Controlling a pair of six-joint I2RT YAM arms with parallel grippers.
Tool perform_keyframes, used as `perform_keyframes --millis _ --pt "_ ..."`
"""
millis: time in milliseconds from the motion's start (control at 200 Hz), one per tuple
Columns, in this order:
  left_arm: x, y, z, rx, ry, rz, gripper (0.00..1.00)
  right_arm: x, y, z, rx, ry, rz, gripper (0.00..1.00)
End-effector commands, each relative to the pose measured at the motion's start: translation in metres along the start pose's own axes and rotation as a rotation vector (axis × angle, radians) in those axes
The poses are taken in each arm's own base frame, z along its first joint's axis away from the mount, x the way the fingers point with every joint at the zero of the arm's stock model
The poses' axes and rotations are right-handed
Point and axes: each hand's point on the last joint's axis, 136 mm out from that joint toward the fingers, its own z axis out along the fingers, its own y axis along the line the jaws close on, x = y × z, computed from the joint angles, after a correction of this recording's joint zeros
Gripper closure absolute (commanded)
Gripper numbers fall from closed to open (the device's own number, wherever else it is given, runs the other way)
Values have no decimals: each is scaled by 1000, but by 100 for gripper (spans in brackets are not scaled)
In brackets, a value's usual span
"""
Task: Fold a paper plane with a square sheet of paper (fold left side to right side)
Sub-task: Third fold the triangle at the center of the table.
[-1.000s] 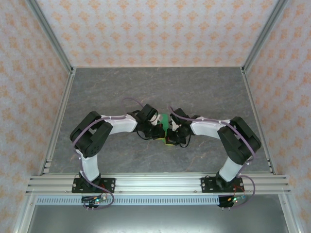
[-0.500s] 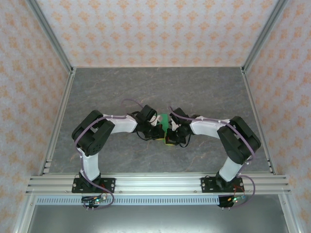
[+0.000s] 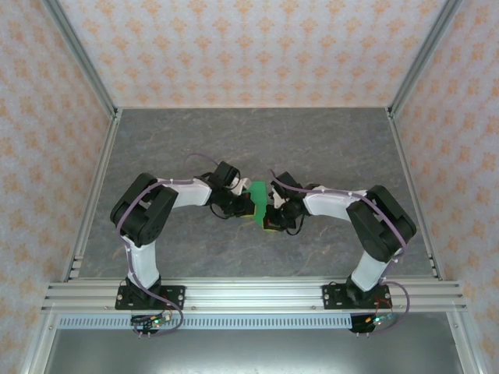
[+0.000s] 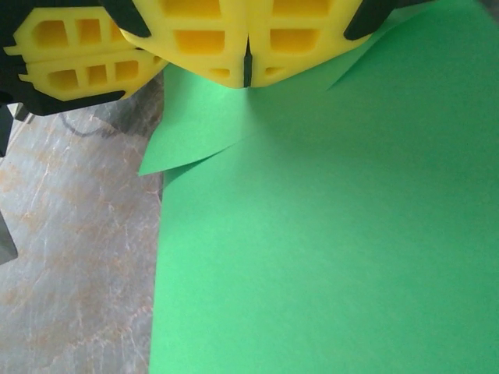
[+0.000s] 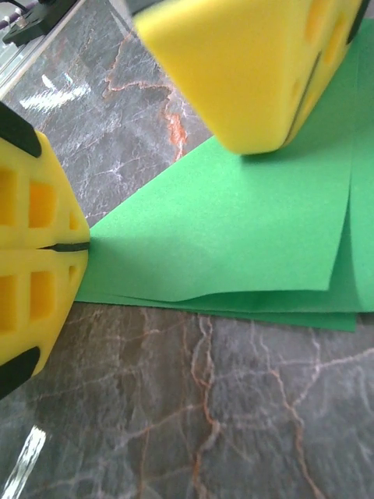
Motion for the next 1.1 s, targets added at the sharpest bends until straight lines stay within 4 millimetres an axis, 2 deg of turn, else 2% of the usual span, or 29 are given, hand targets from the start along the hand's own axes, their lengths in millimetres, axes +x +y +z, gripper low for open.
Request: perform_keyframes --millis 0,185,405,475,490,575,716,886,986,1096 --pt "-13 65 -17 -234 -55 -40 100 42 -80 18 296 122 88 100" --pt "-24 83 -32 -240 -79 -61 100 43 -79 17 295 119 87 100" --pt "-41 89 -49 -220 -105 -78 96 42 -75 15 280 113 79 100" --pt "-47 88 -54 -208 -113 -80 95 41 -73 15 272 112 68 100" --pt "-51 80 -61 -195 -135 -66 95 40 -72 15 264 111 65 100" --pt "-57 66 -71 -154 -164 -57 91 32 -56 12 197 74 26 100" --pt "-56 40 -87 -65 -222 -76 75 4 -24 -13 123 -61 -108 99" --pt "-47 23 -101 35 -297 -175 57 -24 4 -59 102 -274 -268 82" --pt "-42 15 -98 106 -319 -243 48 -33 13 -82 104 -383 -324 72" --pt "-38 8 -85 115 -294 -288 44 -34 22 -94 108 -456 -384 60"
